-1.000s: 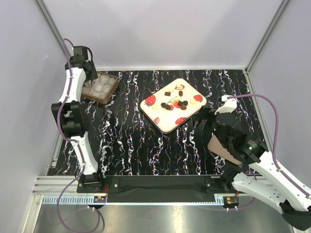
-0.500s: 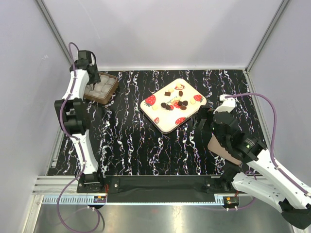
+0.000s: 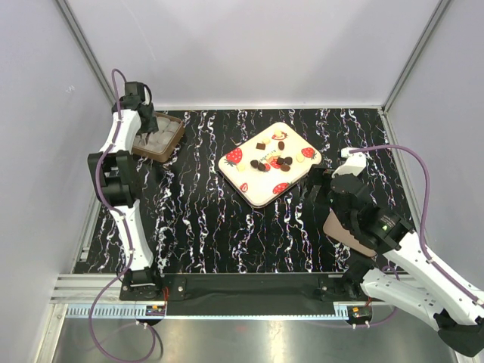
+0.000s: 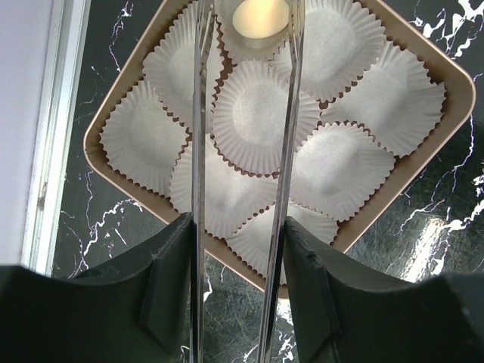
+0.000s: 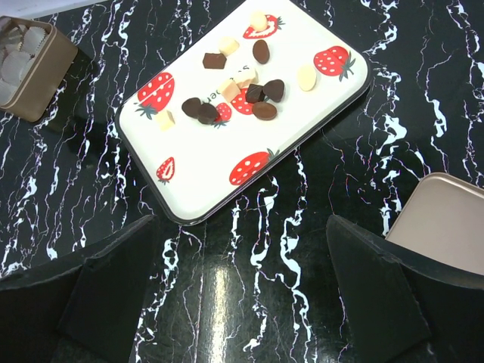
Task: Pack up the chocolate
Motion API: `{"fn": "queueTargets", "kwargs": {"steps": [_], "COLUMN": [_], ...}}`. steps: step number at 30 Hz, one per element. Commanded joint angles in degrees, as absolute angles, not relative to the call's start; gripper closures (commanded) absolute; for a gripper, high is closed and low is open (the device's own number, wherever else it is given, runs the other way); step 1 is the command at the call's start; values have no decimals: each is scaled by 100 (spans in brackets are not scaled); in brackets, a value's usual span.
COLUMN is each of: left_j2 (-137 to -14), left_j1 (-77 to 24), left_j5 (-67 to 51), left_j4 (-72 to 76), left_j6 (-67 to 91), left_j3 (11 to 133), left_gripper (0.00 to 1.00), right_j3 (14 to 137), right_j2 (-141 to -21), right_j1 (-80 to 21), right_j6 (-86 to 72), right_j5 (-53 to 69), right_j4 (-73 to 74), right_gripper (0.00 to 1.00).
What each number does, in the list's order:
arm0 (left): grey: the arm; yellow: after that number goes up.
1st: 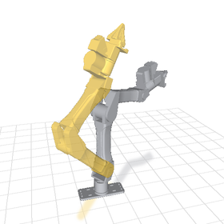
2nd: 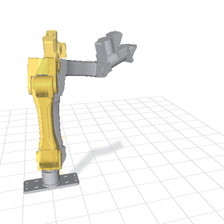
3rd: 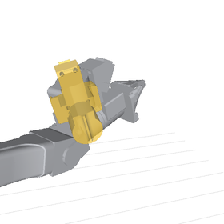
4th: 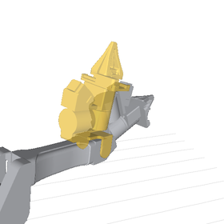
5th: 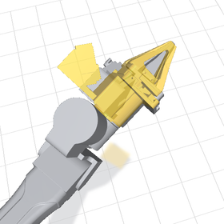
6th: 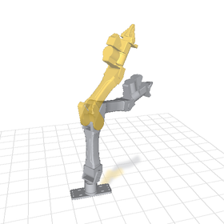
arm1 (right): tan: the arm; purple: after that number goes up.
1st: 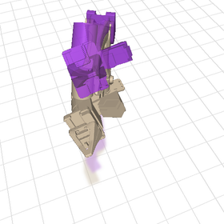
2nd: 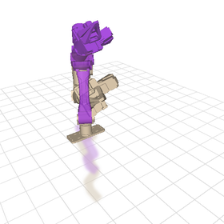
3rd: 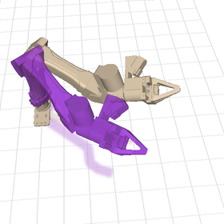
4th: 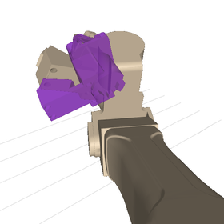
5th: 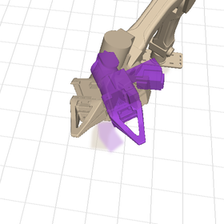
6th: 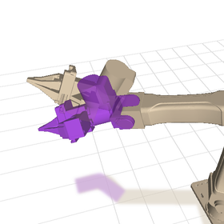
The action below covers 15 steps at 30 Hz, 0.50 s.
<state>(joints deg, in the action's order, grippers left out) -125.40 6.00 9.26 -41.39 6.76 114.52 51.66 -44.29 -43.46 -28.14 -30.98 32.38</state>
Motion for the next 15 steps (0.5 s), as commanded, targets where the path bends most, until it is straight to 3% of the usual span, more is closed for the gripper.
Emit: {"fn": "queueTargets", "kwargs": {"steps": [1,8,15], "left_j2": [-12217,-11524,-10680], "left_j1": [615,554,203], "left_j5": [949,677,624], "left_j4": [-3876,-3990,-4096], "left_j6": [562,606,843], "left_j3": [11733,11672,10760], "left_gripper": [48,49,49], "right_j3": [5203,5308,5546], "right_j2": [-4368,-4316,-4351], "right_j1": [-4359,-4359,-4359], "right_j6": [-2725,-2716,-2865], "right_j5": [-3340,-3173,-2918], "right_j4": [3041,3129,3498], "right_gripper": [0,0,0]}}
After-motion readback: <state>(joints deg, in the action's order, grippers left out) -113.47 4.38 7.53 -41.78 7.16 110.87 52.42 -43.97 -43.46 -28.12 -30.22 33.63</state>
